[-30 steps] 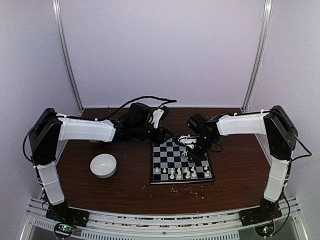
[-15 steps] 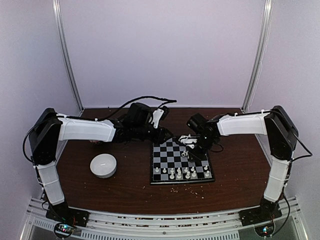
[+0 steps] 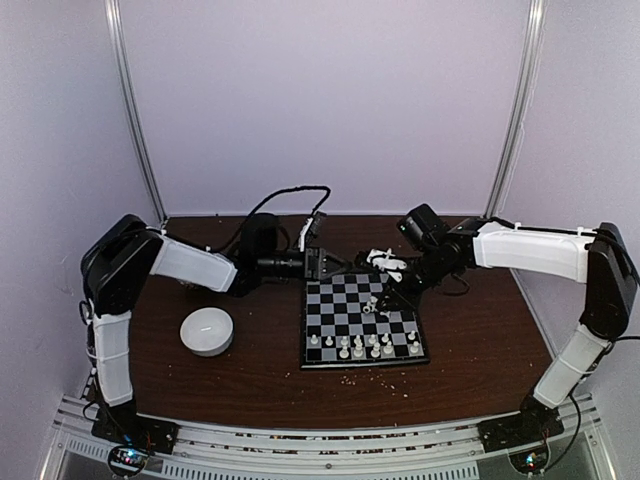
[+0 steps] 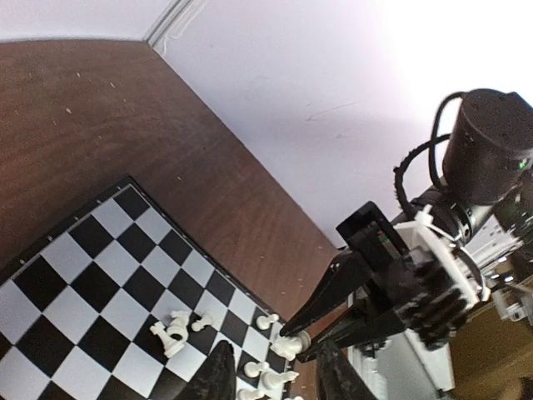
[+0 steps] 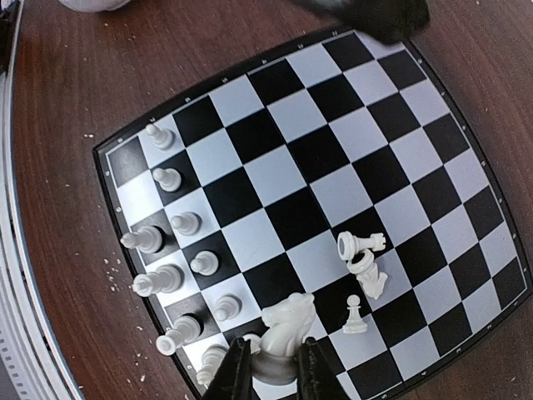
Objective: Set up the chess pieces on the board
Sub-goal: Pick up the knight from the chessboard, then pass from the right arm to the left, then place the knight at b1.
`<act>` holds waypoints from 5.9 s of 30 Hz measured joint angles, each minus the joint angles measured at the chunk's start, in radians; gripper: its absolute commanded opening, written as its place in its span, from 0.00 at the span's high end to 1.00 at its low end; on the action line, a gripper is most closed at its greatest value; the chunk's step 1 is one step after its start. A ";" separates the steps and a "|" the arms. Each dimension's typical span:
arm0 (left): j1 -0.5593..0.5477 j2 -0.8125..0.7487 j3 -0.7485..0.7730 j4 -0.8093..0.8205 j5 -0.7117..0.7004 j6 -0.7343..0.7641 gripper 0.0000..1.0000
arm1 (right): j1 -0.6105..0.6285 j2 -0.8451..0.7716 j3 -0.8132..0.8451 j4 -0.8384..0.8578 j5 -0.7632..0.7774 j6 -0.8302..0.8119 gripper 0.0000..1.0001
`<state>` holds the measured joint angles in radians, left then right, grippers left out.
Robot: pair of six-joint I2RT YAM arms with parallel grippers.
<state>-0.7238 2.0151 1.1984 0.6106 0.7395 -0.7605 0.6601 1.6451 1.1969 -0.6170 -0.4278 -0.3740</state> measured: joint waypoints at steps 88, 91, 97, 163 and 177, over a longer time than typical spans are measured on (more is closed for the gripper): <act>-0.002 -0.125 0.060 -0.296 0.060 -0.014 1.00 | -0.226 -0.234 -0.062 -0.030 -0.191 -0.007 0.46; -0.024 -0.240 0.022 -0.444 -0.058 0.190 1.00 | -0.255 -0.221 -0.100 0.002 -0.210 0.020 0.46; -0.134 -0.341 -0.010 -0.748 -0.274 0.513 1.00 | -0.267 -0.162 -0.118 0.042 -0.222 0.035 0.46; -0.318 -0.043 0.199 -1.159 -0.562 0.864 0.93 | -0.268 -0.036 -0.107 0.007 -0.269 -0.001 0.48; -0.320 -0.043 0.199 -1.159 -0.564 0.873 0.86 | -0.268 -0.034 -0.102 0.000 -0.272 -0.009 0.48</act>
<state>-1.0439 1.9717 1.3972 -0.5480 0.1757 0.1127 0.3923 1.6112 1.0950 -0.6174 -0.6998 -0.3828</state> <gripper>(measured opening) 0.132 0.524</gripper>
